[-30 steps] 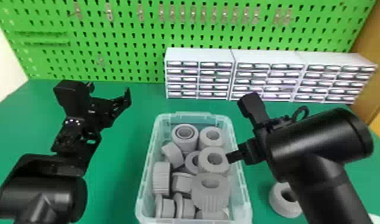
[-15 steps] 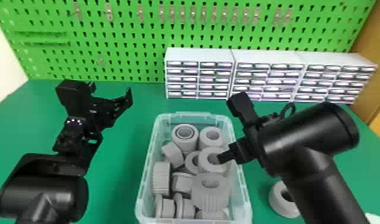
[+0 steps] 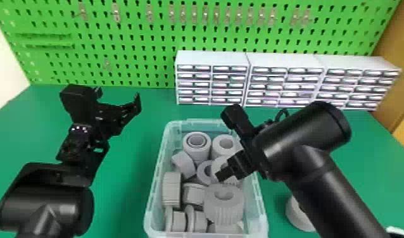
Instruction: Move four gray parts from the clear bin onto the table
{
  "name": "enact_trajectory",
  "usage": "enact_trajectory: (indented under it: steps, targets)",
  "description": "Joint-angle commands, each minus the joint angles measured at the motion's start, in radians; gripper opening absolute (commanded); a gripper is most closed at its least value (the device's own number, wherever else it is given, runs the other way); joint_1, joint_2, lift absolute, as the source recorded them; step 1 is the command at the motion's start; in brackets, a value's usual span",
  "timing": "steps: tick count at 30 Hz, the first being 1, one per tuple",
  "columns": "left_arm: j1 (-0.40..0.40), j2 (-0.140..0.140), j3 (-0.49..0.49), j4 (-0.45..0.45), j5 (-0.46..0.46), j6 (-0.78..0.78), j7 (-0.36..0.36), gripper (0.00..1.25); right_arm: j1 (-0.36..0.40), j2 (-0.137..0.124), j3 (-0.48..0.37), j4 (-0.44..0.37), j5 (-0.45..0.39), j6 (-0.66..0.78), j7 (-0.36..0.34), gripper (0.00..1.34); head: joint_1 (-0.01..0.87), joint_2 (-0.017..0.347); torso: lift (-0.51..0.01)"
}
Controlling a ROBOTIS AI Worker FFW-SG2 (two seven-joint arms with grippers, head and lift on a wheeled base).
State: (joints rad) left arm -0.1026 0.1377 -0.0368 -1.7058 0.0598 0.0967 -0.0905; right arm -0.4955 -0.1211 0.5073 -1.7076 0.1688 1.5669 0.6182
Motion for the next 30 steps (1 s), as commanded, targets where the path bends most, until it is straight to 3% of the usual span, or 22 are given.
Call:
enact_trajectory:
  steps: [1,24,30]
  targets:
    - [0.001,0.0,0.002,0.0,0.0,0.0,0.0,1.04,-0.025,-0.002,0.022,0.045,-0.034,-0.022,0.0,0.81,0.678,0.034,-0.05]
    - [0.006,0.0,0.003,0.0,0.0,0.0,0.0,1.04,-0.051,0.003,0.034,0.197,-0.08,-0.173,0.014,0.81,0.678,0.034,-0.05]
    - [0.006,0.0,0.005,0.0,0.0,0.0,0.0,1.04,-0.055,0.003,0.045,0.212,-0.08,-0.182,0.021,0.74,0.678,0.034,-0.05]
